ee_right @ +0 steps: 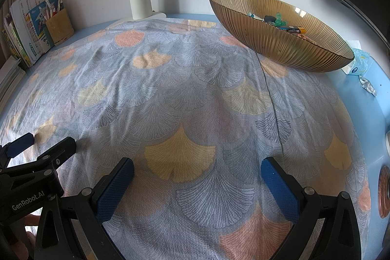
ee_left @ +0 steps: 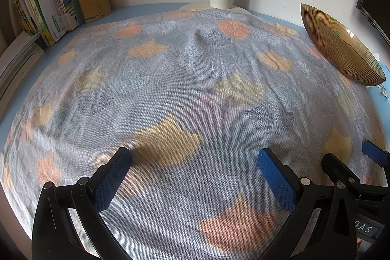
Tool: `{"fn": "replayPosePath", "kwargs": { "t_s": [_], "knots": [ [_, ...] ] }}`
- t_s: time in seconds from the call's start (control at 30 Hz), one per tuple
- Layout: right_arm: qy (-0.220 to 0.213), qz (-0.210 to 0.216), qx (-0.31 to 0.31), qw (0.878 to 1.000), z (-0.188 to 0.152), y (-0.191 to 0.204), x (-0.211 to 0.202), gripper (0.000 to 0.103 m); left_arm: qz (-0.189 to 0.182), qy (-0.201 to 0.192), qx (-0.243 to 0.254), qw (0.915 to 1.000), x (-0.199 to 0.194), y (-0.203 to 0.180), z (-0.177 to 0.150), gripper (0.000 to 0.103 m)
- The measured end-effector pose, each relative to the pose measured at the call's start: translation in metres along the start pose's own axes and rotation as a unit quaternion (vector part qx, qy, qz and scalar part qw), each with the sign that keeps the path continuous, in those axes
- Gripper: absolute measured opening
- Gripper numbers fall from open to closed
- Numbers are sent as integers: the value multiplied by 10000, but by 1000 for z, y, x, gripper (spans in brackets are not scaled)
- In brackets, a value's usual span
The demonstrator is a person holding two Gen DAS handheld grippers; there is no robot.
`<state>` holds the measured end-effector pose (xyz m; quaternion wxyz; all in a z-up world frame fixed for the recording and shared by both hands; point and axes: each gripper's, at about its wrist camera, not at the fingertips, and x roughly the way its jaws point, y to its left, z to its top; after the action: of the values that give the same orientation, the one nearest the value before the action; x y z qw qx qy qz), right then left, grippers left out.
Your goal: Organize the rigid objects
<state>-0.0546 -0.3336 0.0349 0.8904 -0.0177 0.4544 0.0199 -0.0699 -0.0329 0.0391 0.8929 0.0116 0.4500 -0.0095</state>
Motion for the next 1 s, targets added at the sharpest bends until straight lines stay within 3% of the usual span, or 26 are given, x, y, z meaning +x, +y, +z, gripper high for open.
{"fn": "replayPosePath", "kwargs": {
  "t_s": [1.0],
  "knots": [
    [0, -1, 2, 10000, 0, 0, 0, 103, -9, 8, 5, 10000, -2, 0, 0, 103]
  ]
}}
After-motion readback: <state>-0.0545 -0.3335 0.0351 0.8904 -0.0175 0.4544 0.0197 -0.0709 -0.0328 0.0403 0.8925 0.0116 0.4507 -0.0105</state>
